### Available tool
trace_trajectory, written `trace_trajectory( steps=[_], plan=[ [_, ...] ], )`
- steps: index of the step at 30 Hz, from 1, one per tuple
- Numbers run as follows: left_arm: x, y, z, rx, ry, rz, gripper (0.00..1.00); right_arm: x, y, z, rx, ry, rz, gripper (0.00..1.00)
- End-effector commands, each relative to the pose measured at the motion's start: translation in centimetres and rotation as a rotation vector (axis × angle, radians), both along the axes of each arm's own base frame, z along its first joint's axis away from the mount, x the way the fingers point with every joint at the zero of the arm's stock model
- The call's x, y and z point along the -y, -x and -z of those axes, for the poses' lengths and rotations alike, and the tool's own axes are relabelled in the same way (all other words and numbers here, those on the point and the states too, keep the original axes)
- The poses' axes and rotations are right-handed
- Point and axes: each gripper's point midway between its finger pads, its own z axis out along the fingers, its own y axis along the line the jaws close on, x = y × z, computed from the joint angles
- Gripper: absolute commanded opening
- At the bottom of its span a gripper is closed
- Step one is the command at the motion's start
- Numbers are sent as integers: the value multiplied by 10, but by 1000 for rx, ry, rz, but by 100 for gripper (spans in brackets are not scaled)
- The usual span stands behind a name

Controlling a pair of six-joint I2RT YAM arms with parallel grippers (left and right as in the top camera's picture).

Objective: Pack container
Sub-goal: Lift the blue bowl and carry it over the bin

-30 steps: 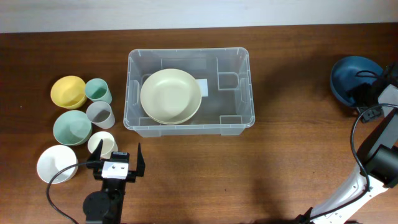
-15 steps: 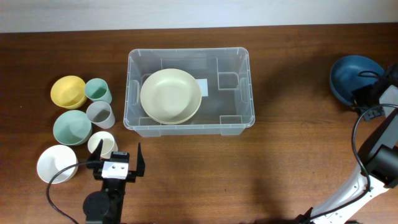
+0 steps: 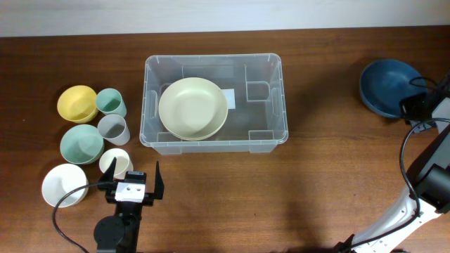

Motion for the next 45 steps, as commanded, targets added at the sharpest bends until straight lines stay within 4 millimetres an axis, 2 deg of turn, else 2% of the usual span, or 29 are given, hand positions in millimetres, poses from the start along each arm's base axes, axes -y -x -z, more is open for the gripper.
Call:
trace_trajectory(
  steps=[1, 4, 8, 12, 14, 18, 20, 22, 25, 28, 33, 36, 38, 42, 45],
  plan=[
    [1, 0, 2, 0, -14, 10, 100, -18, -20, -1, 116, -109, -72, 4],
    [1, 0, 2, 0, -14, 10, 100, -38, -48, -28, 298, -194, -189, 4],
    [1, 0, 2, 0, -14, 10, 100, -71, -79, -94, 574, -280, -385, 4],
    [1, 0, 2, 0, -14, 10, 100, -99, -85, -155, 698, -294, -505, 4],
    [1, 0, 2, -1, -14, 9, 100, -121, -84, -189, 751, -290, -576, 4],
    [1, 0, 2, 0, -14, 9, 100, -187, -80, -252, 827, -265, -739, 4],
    [1, 0, 2, -1, -14, 10, 100, -226, -78, -274, 833, -240, -802, 4],
    [1, 0, 2, 0, -14, 10, 100, -268, -76, -285, 817, -208, -855, 4],
    [1, 0, 2, 0, -14, 9, 100, -334, -74, -283, 759, -190, -927, 4],
    [1, 0, 2, 0, -14, 10, 100, -398, -70, -265, 681, -175, -994, 4],
    [1, 0, 2, 0, -14, 10, 100, -476, -54, -226, 537, -84, -1056, 4],
    [1, 0, 2, 0, -14, 10, 100, -508, -41, -211, 486, -62, -1090, 4],
    [1, 0, 2, 0, -14, 9, 100, -523, -35, -204, 463, -63, -1100, 4],
    [1, 0, 2, 0, -14, 9, 100, -543, -28, -184, 415, -82, -1110, 4],
    [1, 0, 2, 0, -14, 10, 100, -549, -27, -167, 379, -89, -1120, 4]
  ],
)
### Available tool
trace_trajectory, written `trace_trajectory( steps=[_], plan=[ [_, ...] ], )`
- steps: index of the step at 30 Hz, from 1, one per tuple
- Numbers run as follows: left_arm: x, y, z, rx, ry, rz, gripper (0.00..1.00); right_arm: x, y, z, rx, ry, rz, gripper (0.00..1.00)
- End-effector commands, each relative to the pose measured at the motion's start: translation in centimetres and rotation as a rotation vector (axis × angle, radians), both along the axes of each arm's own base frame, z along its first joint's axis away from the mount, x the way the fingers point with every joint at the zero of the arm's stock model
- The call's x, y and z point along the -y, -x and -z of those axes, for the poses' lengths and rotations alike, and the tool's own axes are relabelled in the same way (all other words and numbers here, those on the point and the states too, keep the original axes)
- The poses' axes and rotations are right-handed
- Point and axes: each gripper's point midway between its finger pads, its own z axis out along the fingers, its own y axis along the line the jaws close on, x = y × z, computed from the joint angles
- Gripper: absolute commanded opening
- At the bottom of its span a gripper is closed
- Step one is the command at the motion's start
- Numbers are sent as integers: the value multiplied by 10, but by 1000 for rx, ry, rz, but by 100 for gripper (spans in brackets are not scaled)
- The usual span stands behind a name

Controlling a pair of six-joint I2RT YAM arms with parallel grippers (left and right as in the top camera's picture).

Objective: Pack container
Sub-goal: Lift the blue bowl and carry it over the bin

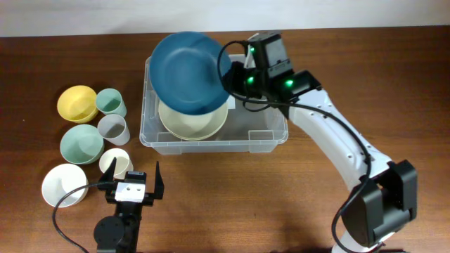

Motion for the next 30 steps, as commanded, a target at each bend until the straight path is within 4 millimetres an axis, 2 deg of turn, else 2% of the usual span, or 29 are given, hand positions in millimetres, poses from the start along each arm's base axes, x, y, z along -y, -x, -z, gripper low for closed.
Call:
trace_trajectory(
  steps=[1, 12, 23, 30],
  plan=[
    [1, 0, 2, 0, -14, 10, 100, 1, -7, 26, -42, 37, 47, 4],
    [1, 0, 2, 0, -14, 9, 100, 2, -6, 92, -177, 103, 42, 4],
    [1, 0, 2, -1, -14, 9, 100, -2, 3, 125, -259, 119, 19, 4],
    [1, 0, 2, 0, -14, 9, 100, -11, 9, 132, -285, 103, -12, 6]
  ],
)
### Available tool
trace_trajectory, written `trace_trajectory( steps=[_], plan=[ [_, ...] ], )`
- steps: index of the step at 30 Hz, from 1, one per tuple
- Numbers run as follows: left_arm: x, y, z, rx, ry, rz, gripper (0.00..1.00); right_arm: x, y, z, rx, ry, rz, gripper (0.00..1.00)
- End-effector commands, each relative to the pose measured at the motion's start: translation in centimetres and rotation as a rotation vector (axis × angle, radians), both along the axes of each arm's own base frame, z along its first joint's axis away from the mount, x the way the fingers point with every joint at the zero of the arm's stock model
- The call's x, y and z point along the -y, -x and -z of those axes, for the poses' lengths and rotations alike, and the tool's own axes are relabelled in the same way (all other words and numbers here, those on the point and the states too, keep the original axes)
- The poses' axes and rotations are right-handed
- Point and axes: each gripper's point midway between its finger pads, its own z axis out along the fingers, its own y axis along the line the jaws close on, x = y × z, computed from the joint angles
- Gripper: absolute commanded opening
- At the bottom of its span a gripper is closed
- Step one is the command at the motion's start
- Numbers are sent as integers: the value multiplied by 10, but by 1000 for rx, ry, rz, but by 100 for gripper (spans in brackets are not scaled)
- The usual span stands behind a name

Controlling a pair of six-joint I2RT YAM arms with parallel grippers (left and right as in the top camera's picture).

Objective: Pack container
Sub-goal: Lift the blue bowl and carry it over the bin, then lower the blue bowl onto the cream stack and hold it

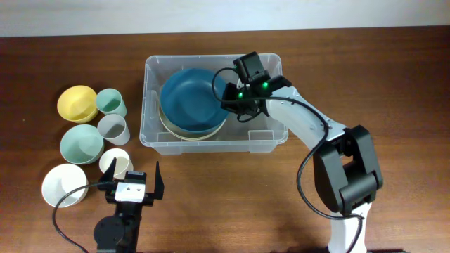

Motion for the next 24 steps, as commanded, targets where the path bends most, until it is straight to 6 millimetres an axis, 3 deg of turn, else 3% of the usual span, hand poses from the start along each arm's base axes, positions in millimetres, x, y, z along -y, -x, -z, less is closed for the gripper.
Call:
trace_trajectory(
  steps=[1, 14, 19, 24],
  plan=[
    [1, 0, 2, 0, -14, 10, 100, -12, 7, 1, -17, -28, -26, 8],
    [1, 0, 2, 0, -14, 9, 100, -16, 10, 1, -21, -33, -37, 37],
    [1, 0, 2, 0, -14, 10, 100, -17, 7, -2, 3, -30, -59, 36],
    [1, 0, 2, 0, -14, 10, 100, -19, -3, -29, 82, -22, -89, 37]
  ],
)
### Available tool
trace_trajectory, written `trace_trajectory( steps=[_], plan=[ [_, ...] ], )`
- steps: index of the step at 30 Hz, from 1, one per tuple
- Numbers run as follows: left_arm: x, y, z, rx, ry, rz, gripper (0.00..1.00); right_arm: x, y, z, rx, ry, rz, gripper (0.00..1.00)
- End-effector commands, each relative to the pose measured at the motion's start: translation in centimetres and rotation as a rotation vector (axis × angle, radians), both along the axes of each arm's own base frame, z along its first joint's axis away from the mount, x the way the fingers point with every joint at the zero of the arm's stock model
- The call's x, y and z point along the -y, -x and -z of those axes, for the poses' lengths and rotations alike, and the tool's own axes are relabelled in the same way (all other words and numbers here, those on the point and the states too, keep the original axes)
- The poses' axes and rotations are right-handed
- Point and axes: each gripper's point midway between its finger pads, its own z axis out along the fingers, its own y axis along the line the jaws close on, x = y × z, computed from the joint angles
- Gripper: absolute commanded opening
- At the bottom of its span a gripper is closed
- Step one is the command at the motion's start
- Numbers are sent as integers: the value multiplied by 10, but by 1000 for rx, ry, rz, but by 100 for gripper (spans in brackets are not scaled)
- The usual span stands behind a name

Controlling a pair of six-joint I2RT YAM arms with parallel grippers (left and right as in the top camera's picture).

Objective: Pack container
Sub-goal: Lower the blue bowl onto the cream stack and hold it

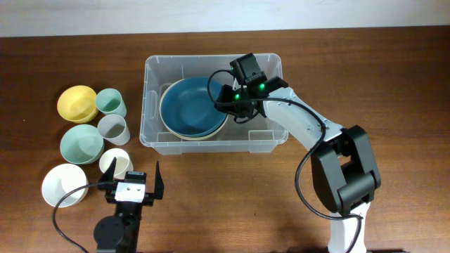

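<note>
A dark blue bowl [186, 105] lies nested in a cream bowl [204, 135] inside the clear plastic container [271, 137]. My right gripper [223, 98] reaches into the container and is shut on the blue bowl's right rim. Far from the container, at the table's front left, my left gripper [135, 179] is open and holds nothing.
Left of the container stand a yellow bowl [76, 102], a green cup [110, 102], a grey cup [113, 128], a green bowl [81, 143], a cream cup [115, 163] and a white bowl [63, 185]. The container's right half holds only moulded ribs.
The blue bowl has settled lower and flatter onto the cream bowl, shifted slightly left. My right gripper stays on its right rim. The left arm has not moved.
The blue bowl sat at the table's far right with my right gripper beside it, and the cream bowl lay alone in the container. Then my right gripper held the blue bowl above the container. Then it was tilted on the cream bowl, and now lies nested.
</note>
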Motion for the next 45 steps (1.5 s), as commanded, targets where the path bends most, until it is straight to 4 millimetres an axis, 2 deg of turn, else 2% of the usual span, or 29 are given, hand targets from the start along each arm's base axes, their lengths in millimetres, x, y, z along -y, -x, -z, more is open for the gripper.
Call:
trace_trajectory(
  steps=[1, 6, 9, 20, 23, 27, 28, 36, 45],
  plan=[
    [1, 0, 2, 0, -14, 10, 100, -4, -12, -32, 92, 13, -28, 37],
    [1, 0, 2, 0, -14, 10, 100, 1, -17, -59, 123, 62, -37, 43],
    [1, 0, 2, 0, -14, 10, 100, 3, -19, -70, 131, 72, -38, 54],
    [1, 0, 2, 0, -14, 10, 100, 9, -19, -69, 137, 113, -40, 53],
    [1, 0, 2, 0, -14, 10, 100, 13, -19, -66, 136, 136, -29, 40],
    [1, 0, 2, 0, -14, 10, 100, 12, -19, -60, 126, 140, -31, 7],
    [1, 0, 2, 0, -14, 9, 100, 12, -19, -58, 122, 142, -32, 4],
    [1, 0, 2, -1, -14, 10, 100, 9, -18, -35, 89, 171, -40, 4],
    [1, 0, 2, 0, -14, 10, 100, 10, -22, -20, 80, 189, -35, 4]
  ],
)
